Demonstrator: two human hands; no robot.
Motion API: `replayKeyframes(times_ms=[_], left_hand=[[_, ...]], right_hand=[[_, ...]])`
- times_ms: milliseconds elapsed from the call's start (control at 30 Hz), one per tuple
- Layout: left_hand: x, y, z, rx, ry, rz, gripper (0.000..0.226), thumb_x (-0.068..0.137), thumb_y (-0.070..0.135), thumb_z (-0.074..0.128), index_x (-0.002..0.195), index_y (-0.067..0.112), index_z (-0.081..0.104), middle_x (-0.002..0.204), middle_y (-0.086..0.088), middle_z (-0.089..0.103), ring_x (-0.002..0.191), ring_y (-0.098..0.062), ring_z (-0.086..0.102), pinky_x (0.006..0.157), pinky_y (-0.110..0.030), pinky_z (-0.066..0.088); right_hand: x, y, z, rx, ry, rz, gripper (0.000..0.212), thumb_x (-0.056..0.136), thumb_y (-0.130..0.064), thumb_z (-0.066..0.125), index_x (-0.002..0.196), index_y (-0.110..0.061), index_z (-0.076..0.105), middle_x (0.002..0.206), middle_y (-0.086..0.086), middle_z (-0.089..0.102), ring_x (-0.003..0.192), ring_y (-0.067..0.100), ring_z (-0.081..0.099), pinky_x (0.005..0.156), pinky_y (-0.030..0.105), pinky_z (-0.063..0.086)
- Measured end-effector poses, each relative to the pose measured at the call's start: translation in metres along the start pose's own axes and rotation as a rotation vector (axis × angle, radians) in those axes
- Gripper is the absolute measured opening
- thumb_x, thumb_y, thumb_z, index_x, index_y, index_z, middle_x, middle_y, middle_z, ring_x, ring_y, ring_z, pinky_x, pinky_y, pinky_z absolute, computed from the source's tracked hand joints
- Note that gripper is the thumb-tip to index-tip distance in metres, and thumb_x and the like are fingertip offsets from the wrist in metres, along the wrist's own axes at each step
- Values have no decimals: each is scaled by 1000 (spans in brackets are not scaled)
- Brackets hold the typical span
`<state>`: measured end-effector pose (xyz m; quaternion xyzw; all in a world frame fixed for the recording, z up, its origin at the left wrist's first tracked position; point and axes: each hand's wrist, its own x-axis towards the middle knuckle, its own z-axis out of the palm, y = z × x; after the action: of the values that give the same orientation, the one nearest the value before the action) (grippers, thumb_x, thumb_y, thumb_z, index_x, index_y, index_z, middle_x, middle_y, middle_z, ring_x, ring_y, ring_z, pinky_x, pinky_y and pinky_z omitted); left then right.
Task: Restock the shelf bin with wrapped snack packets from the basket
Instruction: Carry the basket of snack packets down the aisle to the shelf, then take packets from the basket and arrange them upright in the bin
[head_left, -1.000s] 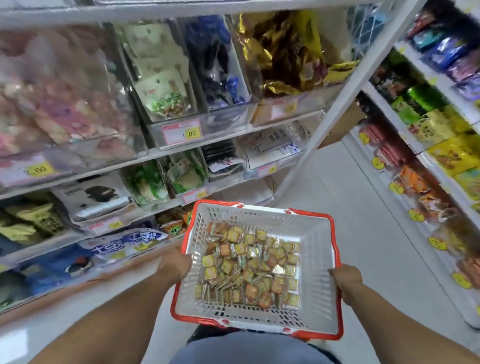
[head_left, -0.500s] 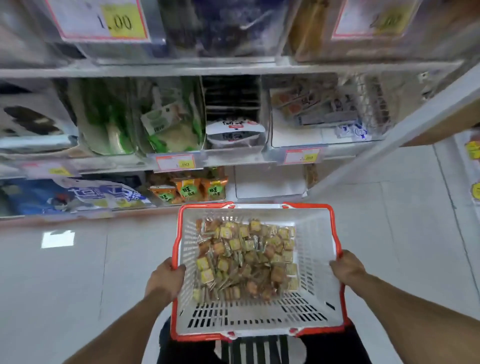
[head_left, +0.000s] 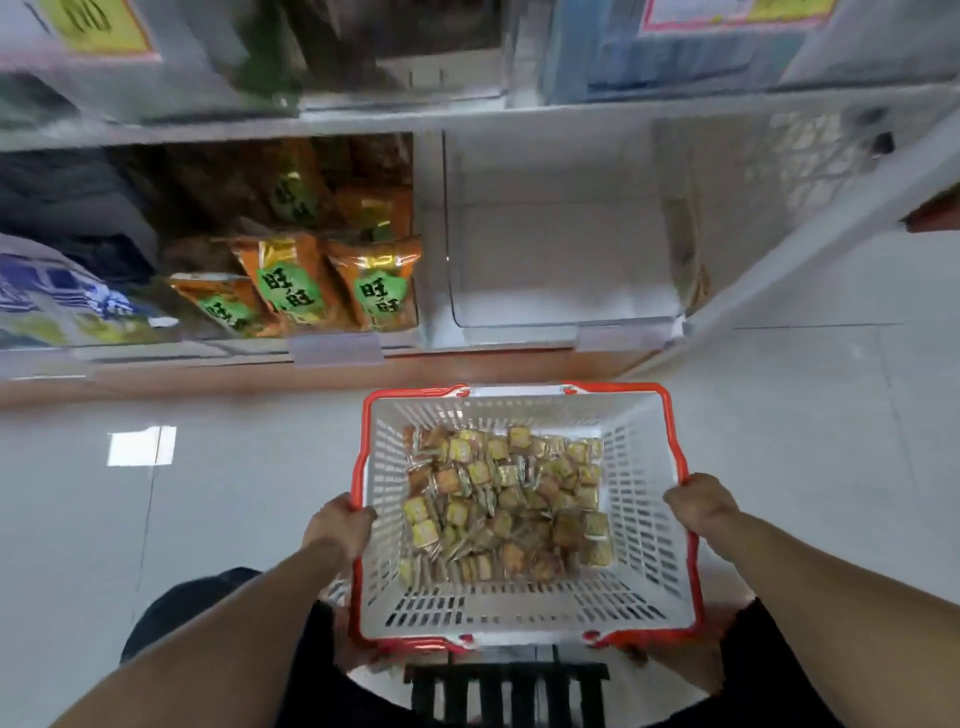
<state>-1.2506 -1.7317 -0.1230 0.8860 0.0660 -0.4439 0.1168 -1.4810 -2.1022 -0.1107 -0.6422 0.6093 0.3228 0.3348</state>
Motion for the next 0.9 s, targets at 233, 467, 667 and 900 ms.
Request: replayKeyframes(times_ms=[233, 467, 667, 900], left_hand=[[78, 15, 32, 68, 5, 16, 28, 97, 18, 54, 116, 2, 68, 106, -21, 73, 90, -36, 72, 80, -44, 63], [93, 26, 28, 56, 10, 41, 32, 96, 11, 51, 120, -7, 62, 97, -22, 70, 76, -36, 72, 64, -45, 65], [77, 33, 46, 126, 144, 46, 52, 100, 20, 51, 144, -6, 43, 132, -21, 60, 116, -34, 64, 93, -40, 58], [40, 57, 43, 306, 323, 492, 60, 90, 25, 65, 146, 16, 45, 144, -12, 52, 128, -30, 51, 106, -41, 48]], right_hand=[[80, -20, 48, 35, 28, 3, 37, 95, -13, 56, 126, 7, 58, 112, 20, 67, 91, 32, 65, 70, 30, 48], [99, -36, 53, 46, 162, -73, 36, 96, -17, 52, 127, 2, 56, 96, 12, 60, 61, 18, 48, 61, 27, 43], [93, -37, 67, 135, 300, -110, 48, 91, -15, 59, 133, 3, 46, 127, 20, 58, 90, 29, 60, 73, 34, 52], [50, -57, 57, -199, 521, -580, 54, 88, -17, 61, 141, -18, 47, 136, 11, 55, 121, 32, 55, 99, 40, 50]])
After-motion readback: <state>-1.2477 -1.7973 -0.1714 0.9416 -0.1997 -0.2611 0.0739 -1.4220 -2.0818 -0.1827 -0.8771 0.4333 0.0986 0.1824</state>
